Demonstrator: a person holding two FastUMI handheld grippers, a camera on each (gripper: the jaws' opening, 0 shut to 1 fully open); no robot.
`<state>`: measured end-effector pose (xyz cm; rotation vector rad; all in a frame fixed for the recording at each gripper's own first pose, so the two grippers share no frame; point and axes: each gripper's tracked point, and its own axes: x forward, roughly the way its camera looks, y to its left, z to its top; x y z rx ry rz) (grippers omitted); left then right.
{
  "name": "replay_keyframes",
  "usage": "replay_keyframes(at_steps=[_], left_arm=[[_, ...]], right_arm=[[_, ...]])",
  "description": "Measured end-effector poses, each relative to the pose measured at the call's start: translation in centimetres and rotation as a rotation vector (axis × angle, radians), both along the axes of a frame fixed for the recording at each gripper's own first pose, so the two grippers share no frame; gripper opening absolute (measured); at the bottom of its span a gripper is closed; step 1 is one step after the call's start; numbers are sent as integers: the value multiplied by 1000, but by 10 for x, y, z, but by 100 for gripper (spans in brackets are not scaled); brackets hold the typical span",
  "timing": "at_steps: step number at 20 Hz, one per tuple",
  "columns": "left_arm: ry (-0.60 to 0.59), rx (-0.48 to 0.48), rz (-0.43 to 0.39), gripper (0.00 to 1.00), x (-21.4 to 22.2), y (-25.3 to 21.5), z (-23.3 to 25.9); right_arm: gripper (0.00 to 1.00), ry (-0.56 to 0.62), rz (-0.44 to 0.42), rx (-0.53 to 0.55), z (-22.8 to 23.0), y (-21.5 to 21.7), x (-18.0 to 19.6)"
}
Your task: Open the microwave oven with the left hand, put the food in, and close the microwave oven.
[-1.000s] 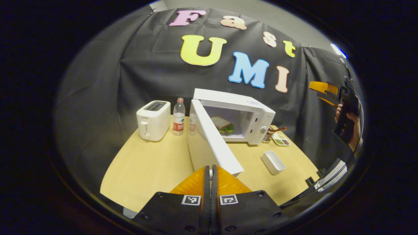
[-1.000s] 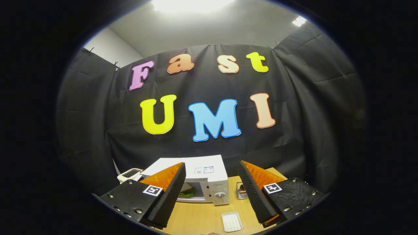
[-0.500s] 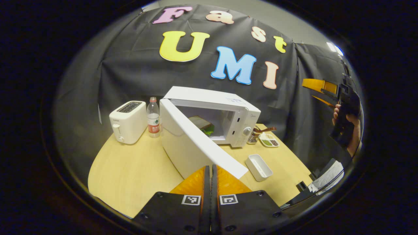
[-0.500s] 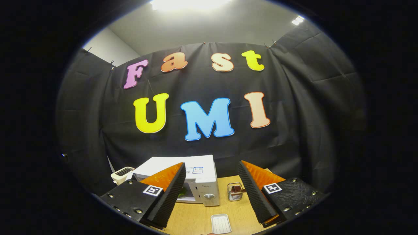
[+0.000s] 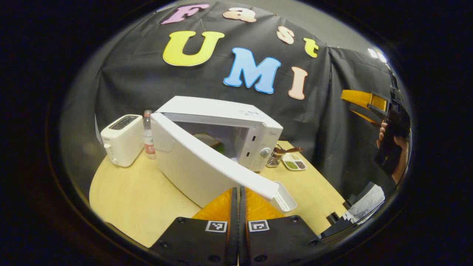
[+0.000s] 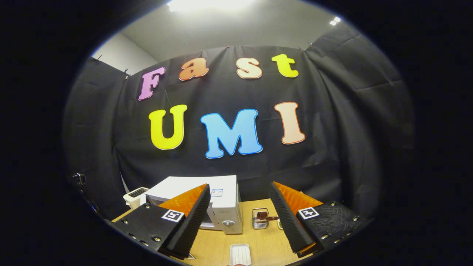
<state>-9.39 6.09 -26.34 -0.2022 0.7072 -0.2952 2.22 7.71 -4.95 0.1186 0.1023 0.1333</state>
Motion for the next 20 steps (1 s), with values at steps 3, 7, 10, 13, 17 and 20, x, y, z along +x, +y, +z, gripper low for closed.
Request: replay_keyframes(at_steps=[3,7,10,13,17,20], left_arm=[[-3,-10,-30,7,16,-17,-2],[-22,-6,-63,7,42,-38,-2],[-21,-4,-95,7,58,-53,-6],[-21,-5,-110,7,72,-64,-11],[-18,-7,-108,7,91,-72,-19],[-16,0,-93,7,101,-74,-22]], right_arm=[[96,3,5,6,0,-4,0],[96,-6,-7,-12,2,-18,-1],[96,-5,-24,-22,3,-31,1],[96,-9,-62,-24,2,-49,0],[96,1,-93,-23,-3,-66,-4],[96,10,-107,-27,-7,-76,-4]])
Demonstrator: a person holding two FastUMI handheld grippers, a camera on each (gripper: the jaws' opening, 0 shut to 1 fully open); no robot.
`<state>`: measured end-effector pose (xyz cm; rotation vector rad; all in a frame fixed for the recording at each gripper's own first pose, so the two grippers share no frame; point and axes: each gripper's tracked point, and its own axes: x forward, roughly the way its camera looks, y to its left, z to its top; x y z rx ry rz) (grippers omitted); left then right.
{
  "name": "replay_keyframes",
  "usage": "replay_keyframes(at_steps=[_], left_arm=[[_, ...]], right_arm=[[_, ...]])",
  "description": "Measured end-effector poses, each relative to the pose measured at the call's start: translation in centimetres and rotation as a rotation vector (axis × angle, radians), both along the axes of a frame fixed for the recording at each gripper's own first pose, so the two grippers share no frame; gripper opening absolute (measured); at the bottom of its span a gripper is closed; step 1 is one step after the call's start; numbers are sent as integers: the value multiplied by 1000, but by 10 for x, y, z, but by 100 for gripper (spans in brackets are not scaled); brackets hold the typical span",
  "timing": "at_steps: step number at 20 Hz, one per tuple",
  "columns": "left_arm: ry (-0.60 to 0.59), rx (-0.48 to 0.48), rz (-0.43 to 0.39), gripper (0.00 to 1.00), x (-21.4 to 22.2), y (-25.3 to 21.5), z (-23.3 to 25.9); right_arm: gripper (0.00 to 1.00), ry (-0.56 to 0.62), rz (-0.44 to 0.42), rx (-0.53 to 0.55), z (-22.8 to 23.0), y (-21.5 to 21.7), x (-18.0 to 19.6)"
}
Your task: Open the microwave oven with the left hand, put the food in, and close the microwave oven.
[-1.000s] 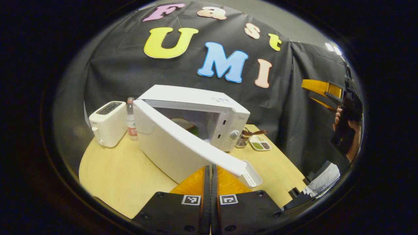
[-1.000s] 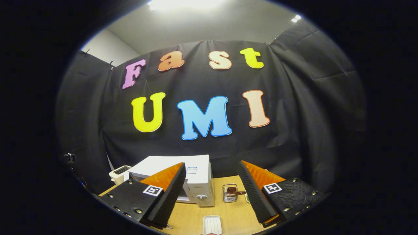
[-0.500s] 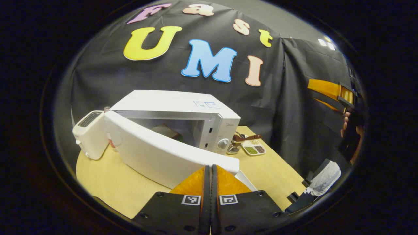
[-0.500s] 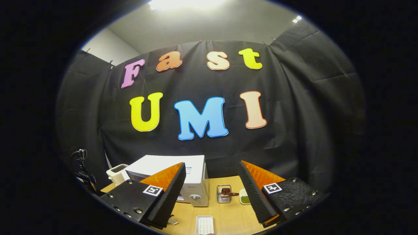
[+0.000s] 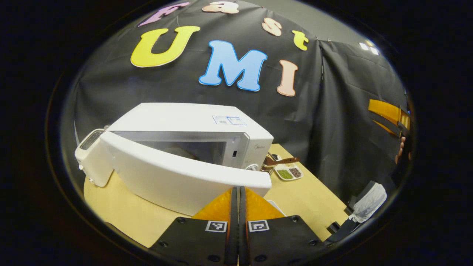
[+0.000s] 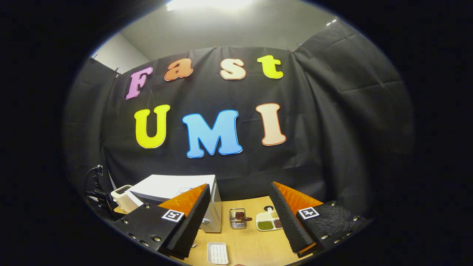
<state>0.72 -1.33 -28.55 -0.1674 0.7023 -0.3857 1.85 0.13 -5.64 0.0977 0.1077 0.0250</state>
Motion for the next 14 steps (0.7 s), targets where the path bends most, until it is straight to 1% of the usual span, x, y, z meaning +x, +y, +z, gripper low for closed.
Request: replay_keyframes(at_steps=[4,7,10,14], left_arm=[[-2,10,38,7,15,0,-6],[-5,19,71,7,32,-4,-10],[-17,39,80,7,50,-11,-12],[-21,23,89,7,70,-25,-16]], right_arm=[[96,2,6,0,-1,-7,8],[96,8,25,7,-4,-8,16],[96,17,48,7,-8,-7,24],[96,15,58,22,-10,-9,31]])
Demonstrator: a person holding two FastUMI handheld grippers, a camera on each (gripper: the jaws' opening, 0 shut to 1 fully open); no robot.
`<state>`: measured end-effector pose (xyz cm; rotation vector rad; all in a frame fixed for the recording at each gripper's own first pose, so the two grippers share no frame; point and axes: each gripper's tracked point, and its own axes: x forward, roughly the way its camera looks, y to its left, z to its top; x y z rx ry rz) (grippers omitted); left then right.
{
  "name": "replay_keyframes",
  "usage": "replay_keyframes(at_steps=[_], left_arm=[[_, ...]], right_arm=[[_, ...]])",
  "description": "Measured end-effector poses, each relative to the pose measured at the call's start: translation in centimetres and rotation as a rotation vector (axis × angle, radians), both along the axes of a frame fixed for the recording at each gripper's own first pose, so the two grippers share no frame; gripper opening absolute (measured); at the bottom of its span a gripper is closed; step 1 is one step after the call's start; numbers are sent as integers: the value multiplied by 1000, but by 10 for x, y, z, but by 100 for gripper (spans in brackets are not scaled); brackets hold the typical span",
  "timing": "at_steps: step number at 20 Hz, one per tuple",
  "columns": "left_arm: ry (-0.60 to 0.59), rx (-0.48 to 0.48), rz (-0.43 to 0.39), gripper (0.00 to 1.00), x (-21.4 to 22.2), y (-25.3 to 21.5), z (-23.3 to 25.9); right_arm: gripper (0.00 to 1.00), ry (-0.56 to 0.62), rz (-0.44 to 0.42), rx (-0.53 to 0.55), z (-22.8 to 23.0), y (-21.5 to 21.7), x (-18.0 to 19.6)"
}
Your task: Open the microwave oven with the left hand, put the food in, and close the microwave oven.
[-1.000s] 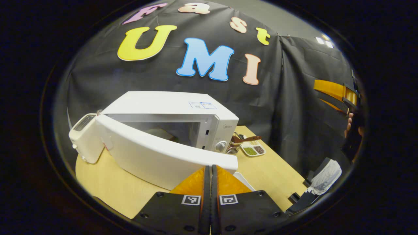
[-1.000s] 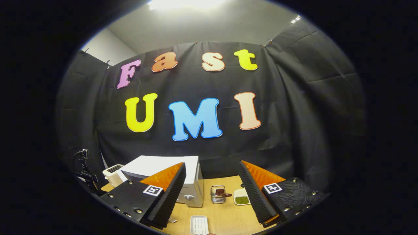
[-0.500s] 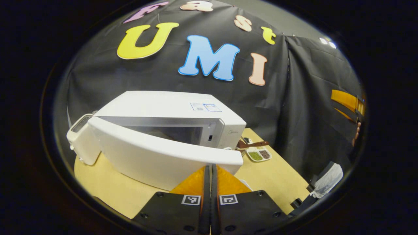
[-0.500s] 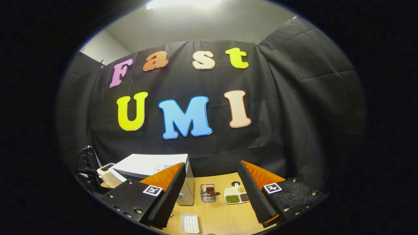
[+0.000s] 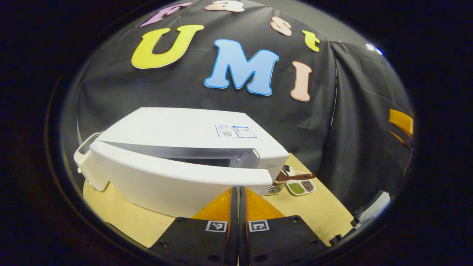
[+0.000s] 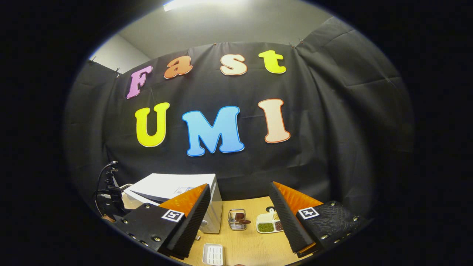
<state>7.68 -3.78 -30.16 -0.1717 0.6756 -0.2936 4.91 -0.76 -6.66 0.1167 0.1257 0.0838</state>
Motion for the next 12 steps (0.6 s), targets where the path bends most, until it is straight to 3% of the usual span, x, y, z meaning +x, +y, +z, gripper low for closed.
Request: replay_keyframes(at_steps=[10,12], left_arm=[[4,15,42,7,35,-6,-13],[24,-27,35,7,35,-14,-15]], right_arm=[[96,36,-45,24,-14,-23,5],[96,22,-49,-1,-9,-25,5]])
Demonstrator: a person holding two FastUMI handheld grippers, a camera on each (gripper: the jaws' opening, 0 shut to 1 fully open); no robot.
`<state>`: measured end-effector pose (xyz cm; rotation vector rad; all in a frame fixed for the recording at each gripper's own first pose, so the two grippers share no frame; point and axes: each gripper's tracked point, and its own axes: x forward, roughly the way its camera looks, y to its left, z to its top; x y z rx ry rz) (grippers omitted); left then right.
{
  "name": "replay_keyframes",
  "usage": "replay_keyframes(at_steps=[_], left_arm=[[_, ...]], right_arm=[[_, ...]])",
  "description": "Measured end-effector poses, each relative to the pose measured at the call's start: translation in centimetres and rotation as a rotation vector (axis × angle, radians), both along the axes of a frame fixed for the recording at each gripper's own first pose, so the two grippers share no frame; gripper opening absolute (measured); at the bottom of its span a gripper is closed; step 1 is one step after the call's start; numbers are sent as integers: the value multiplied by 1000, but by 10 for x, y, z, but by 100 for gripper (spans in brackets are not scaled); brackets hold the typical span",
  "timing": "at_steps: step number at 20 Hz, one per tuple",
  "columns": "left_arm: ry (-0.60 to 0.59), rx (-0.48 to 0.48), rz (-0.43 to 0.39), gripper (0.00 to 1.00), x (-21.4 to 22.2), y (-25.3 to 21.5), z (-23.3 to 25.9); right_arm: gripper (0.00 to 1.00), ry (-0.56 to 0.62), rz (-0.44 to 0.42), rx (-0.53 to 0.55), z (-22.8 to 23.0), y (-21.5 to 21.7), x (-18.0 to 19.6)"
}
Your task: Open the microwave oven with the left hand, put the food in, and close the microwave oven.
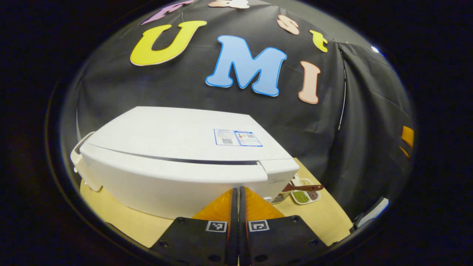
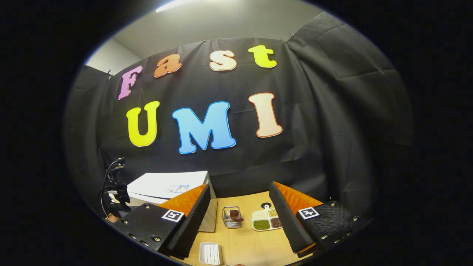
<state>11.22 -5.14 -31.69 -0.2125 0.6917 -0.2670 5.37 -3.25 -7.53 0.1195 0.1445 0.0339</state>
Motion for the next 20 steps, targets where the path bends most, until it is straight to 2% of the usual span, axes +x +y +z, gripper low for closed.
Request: replay_keyframes(at_steps=[3,8,12,13,15,18,20], left_arm=[[-24,42,-31,7,1,1,0],[-33,41,-12,7,5,1,0],[-45,49,-30,7,7,1,0],[-62,91,-5,7,15,11,0],[-33,25,-28,7,14,0,-2],[-90,113,-66,7,16,6,8],[-193,128,-47,7,21,17,42]], right_arm=[[96,-29,7,-36,8,5,2],[96,-24,38,-26,6,22,3],[96,-21,41,-23,6,26,1],[96,-20,41,-19,5,27,1],[96,-13,40,-23,4,28,-1],[96,-10,39,-23,4,32,-5],[96,-16,42,-26,8,37,-5]])
